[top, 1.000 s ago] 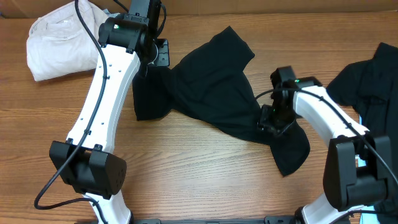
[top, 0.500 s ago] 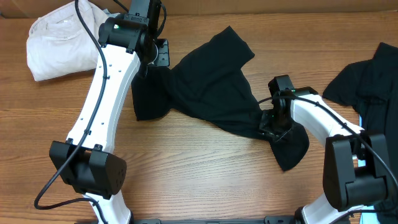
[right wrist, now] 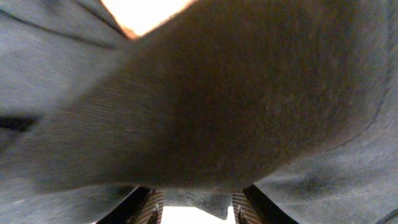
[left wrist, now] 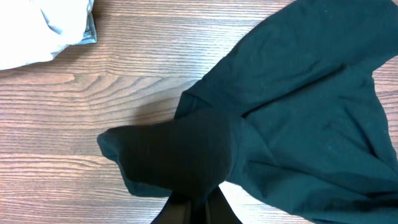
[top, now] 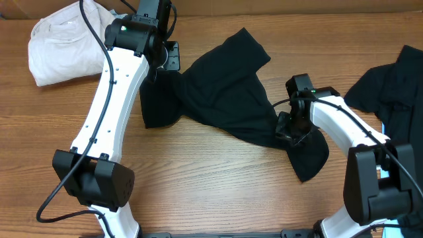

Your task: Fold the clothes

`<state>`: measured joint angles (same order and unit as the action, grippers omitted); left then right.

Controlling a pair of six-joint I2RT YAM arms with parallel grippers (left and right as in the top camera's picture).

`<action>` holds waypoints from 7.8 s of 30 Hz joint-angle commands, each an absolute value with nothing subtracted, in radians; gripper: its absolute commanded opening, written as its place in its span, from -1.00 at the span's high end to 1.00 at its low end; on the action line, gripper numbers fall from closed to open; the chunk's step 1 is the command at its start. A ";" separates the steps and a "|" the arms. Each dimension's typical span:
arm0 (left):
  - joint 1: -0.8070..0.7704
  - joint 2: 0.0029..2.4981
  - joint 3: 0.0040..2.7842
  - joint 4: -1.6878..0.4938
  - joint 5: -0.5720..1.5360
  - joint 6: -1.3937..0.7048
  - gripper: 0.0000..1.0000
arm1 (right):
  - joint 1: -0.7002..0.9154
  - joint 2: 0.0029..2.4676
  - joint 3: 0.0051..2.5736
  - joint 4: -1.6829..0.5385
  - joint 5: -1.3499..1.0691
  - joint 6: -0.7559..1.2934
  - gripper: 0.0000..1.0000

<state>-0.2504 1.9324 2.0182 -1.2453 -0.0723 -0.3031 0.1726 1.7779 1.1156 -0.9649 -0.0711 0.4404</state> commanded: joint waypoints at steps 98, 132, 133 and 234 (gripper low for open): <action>-0.233 1.935 2.051 -1.227 -0.080 -0.284 0.92 | 0.177 1.721 1.166 -0.992 -0.077 0.439 0.92; -0.215 1.248 2.656 -1.328 -0.252 -0.284 0.92 | 0.017 1.147 2.683 -1.694 -0.028 0.370 0.93; -0.215 1.248 2.655 -1.342 -0.259 -0.284 0.92 | 0.017 1.139 2.683 -1.694 -0.016 0.369 0.93; -0.359 1.797 2.341 -1.690 -0.011 -0.342 -1.00 | -0.153 1.453 1.773 -1.597 -0.079 0.250 -0.59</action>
